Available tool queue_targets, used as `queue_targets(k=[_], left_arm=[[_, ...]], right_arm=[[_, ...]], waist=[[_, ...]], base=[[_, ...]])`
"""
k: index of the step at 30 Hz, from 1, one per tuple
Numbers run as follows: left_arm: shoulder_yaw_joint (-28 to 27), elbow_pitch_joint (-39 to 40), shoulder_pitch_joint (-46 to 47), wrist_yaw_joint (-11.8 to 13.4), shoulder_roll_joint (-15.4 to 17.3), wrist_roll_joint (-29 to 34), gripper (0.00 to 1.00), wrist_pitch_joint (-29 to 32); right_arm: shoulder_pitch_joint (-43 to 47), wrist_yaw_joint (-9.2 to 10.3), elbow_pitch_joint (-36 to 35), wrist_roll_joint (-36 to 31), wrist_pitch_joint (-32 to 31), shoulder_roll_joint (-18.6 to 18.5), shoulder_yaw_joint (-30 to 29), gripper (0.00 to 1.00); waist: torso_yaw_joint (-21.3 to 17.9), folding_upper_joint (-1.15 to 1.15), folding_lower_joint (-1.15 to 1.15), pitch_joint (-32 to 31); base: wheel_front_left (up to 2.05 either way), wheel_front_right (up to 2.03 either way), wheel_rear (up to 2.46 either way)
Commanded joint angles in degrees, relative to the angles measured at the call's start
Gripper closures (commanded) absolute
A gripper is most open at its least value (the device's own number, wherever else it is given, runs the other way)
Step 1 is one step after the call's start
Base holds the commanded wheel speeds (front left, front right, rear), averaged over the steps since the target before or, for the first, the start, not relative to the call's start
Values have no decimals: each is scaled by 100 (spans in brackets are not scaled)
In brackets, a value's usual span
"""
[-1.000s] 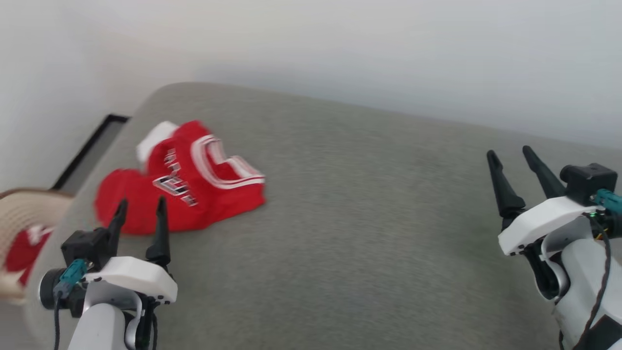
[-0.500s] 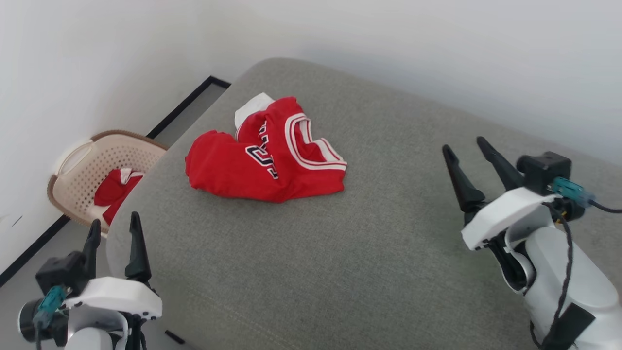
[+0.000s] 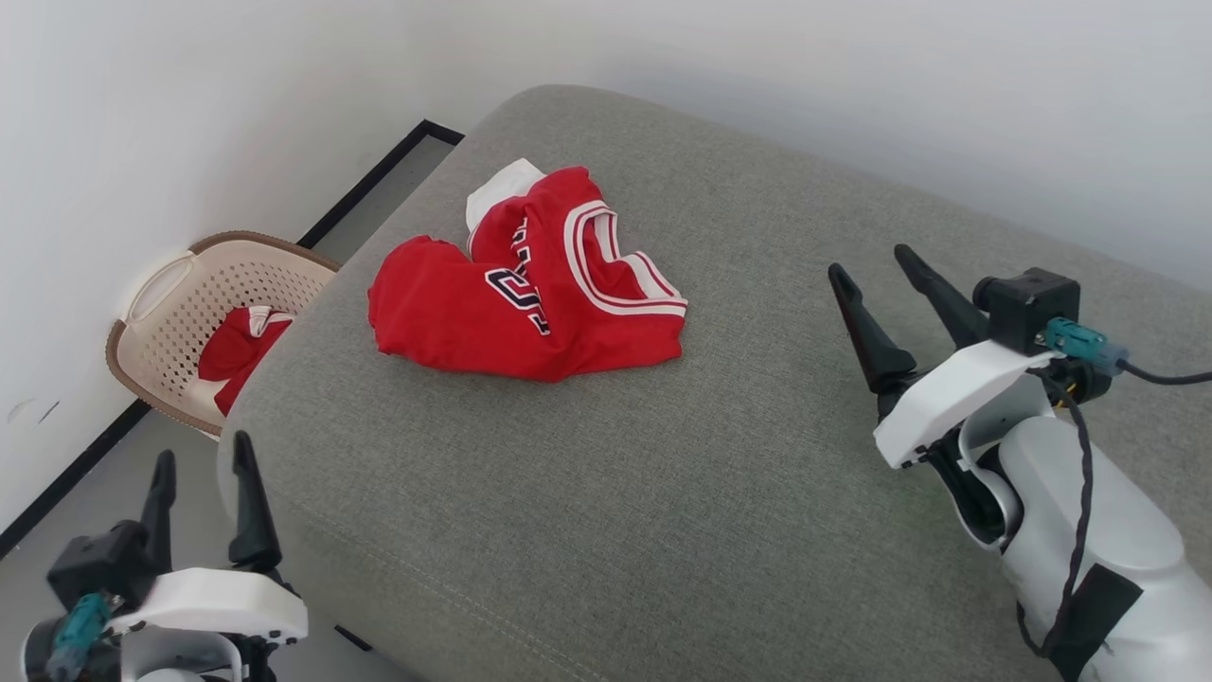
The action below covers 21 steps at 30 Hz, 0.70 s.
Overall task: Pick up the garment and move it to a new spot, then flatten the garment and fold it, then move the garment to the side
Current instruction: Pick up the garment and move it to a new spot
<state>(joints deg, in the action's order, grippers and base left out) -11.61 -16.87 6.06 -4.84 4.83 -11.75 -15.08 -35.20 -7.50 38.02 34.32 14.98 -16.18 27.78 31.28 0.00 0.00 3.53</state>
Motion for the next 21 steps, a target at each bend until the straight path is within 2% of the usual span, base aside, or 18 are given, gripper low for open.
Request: queue_targets(k=[1,6,10,17,18,21], left_arm=[[25,-26,59,-44,-24,86,0,-13],[232,-218,327,-128,-43,155,0,-13],[597,-583,780,-218,69,276,0,-13],[986,-1229,1807,-265,428,129,0,-8],[986,-1229,1807,-265,428,129,0,-8],[1197,-1615,2318,-252,782,140,0,36]], right_arm=[[-33,2,7,40,25,-37,-6,0],[136,2,-77,28,25,-102,-140,0],[348,2,-203,-35,25,-132,-299,0],[328,3,-517,-149,25,-76,-139,0],[328,3,-517,-149,25,-76,-139,0],[239,2,-648,-156,25,-74,-68,0]], waist=[[-9,0,0,2],[-50,0,0,11],[-115,0,0,22],[-887,0,0,435],[-887,0,0,435],[-1236,0,0,653]], base=[[0,0,0],[0,0,0],[0,0,0],[0,0,0],[0,0,0],[0,0,0]])
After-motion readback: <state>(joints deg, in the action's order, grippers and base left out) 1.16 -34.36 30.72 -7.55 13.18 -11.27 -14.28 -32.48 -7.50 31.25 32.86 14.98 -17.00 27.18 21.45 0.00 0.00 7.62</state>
